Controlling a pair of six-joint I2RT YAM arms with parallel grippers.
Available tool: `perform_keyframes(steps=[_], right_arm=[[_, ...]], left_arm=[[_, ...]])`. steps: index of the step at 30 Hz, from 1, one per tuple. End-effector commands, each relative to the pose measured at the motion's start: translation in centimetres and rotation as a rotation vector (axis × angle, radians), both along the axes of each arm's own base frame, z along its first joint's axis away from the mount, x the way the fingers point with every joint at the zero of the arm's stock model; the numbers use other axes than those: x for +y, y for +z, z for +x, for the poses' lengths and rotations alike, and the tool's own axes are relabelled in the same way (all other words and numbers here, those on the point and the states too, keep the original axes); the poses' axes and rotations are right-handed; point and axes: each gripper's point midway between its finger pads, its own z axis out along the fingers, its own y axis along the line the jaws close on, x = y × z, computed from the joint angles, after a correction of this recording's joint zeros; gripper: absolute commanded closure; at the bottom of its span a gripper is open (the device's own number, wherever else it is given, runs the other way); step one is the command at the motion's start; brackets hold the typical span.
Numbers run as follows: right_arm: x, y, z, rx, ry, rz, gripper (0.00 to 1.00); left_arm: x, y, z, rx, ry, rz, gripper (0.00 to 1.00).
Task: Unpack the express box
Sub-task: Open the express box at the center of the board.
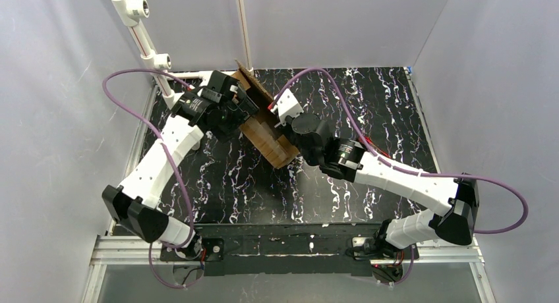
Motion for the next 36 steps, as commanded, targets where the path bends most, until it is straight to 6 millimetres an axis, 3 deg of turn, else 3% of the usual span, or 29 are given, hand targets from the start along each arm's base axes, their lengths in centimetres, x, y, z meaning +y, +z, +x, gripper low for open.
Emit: perform_keyframes(steps=[1,5,8,13,16,24,26,27,28,30,32,36], right_arm=[[1.0,4.3,0.2,-0.056,0.007,0.166,0.99],[1.0,3.3,0.4,-0.046,-0.009,0.142,0.99],[0.6,3.1,0.4,-0.038,-0.025,0.147,0.99],[0.3,2.7,0.2,-0.03,-0.031,0.148,0.99],[0.2,2.6,0.0,-0.017,-0.029,0.153,0.99],[-2.0,0.8,-0.4,0.03,-0.039,0.237,0.99],[-3.1,0.3,0.6,0.046,-0.036,0.308,0.99],[-3.5,0.3,0.9,0.055,-0.016,0.361,0.99],[-3.7,0.3,1.2,0.051,0.009,0.394,0.99],[-4.0,0.7,2.2,0.045,0.029,0.46,0.98],[-3.9,0.8,3.7,0.06,0.035,0.485,0.96],[-2.8,-0.3,6.3,0.15,-0.018,0.46,0.78]], left_arm=[[1.4,-0.3,0.5,0.005,0.023,0.092,0.03],[2.2,-1.0,0.2,0.009,0.013,0.142,0.1],[2.5,-1.5,-0.7,0.021,-0.013,0.149,0.25],[3.3,-2.2,-2.2,0.032,-0.02,0.158,0.39],[3.6,-2.3,-2.1,0.021,-0.025,0.176,0.56],[1.4,-1.4,-0.4,-0.144,-0.203,0.146,1.0],[0.5,-1.2,0.0,-0.245,-0.283,0.126,1.0],[-0.8,0.4,0.8,-0.373,-0.341,0.089,1.0],[-1.4,0.3,0.3,-0.421,-0.408,0.079,1.0],[-3.2,3.1,0.8,-0.61,-0.509,0.037,1.0],[-3.5,4.4,1.1,-0.689,-0.548,0.081,1.0],[-3.9,7.1,1.9,-0.836,-0.616,0.201,1.0]])
